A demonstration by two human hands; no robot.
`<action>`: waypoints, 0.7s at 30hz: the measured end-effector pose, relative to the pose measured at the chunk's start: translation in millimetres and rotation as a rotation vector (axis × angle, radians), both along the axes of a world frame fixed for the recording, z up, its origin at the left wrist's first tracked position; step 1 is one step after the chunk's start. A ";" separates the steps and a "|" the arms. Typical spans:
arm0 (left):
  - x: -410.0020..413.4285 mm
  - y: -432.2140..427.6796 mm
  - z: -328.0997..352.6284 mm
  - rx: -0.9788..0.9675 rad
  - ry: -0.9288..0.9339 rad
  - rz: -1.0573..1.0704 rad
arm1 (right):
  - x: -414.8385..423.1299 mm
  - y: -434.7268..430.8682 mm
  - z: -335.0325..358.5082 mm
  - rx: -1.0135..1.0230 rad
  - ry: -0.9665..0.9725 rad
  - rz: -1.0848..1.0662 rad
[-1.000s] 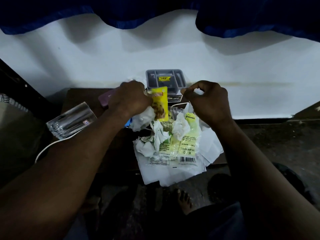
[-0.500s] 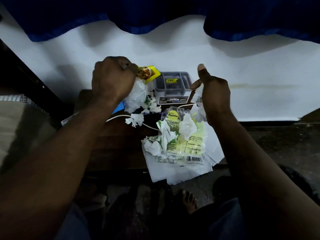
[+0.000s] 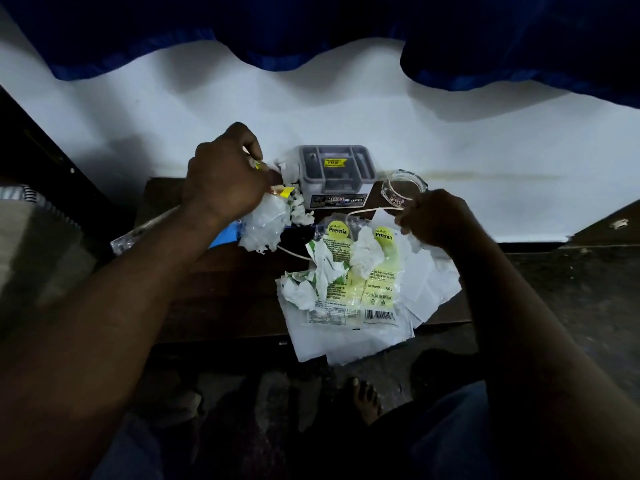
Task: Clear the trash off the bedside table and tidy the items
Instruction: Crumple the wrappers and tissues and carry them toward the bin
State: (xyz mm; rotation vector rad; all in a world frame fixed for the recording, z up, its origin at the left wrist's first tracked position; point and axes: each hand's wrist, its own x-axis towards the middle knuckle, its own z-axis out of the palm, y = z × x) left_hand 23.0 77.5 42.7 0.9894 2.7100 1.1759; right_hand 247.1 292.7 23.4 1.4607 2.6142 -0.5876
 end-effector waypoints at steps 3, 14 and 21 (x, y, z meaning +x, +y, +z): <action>4.3 8.0 -5.5 -0.074 0.030 -0.030 | 1.4 4.6 -20.2 -0.195 -0.062 -0.037; 14.0 17.7 -15.4 -0.108 0.152 -0.088 | -18.4 4.4 -36.6 -0.230 0.026 -0.156; 8.7 15.2 -14.2 -0.081 0.195 -0.059 | -30.6 -1.5 1.5 -0.253 0.540 -0.233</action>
